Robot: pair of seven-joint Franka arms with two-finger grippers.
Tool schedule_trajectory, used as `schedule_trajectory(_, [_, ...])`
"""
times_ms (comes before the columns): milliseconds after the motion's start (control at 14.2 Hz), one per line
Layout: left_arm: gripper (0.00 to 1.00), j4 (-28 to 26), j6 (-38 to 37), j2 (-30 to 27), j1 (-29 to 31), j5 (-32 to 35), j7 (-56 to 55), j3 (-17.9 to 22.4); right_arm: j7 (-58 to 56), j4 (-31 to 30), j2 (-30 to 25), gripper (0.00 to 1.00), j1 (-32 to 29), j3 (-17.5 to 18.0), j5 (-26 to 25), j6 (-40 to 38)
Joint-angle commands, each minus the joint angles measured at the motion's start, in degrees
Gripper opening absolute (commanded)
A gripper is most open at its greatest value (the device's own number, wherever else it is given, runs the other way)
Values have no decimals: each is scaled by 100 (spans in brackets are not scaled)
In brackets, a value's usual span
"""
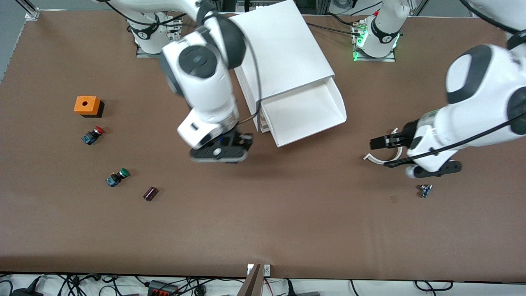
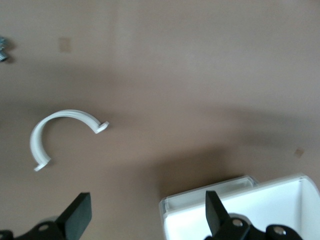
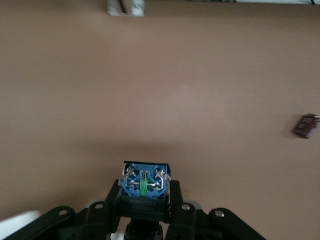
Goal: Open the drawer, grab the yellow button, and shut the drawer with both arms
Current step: 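Carry the button away with the right gripper while the left gripper pushes the drawer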
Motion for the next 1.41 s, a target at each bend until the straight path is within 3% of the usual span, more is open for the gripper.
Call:
schedule_trajectory(0, [100, -1265, 1224, -526, -307, 138, -652, -132, -998, -269, -46, 0, -538, 113, 254, -461])
schedule_trajectory(141, [100, -1546, 1655, -474, -563, 489, -1083, -149, -1376, -557, -54, 0, -872, 131, 263, -542])
schedule_trajectory(493, [100, -2408, 2509, -500, -1030, 517, -1718, -158, -2291, -1358, -81, 0, -1339, 131, 377, -436])
schedule_trajectory(987, [100, -2725, 2344, -570, -986, 517, -2087, -808, -2697, -2500, 25, 0, -1569, 148, 404, 476])
schedule_trajectory(1339, [100, -2726, 1834, -737, -995, 508, -2262, -1098, -2715, -2563, 446, 0, -1568, 148, 395, 952])
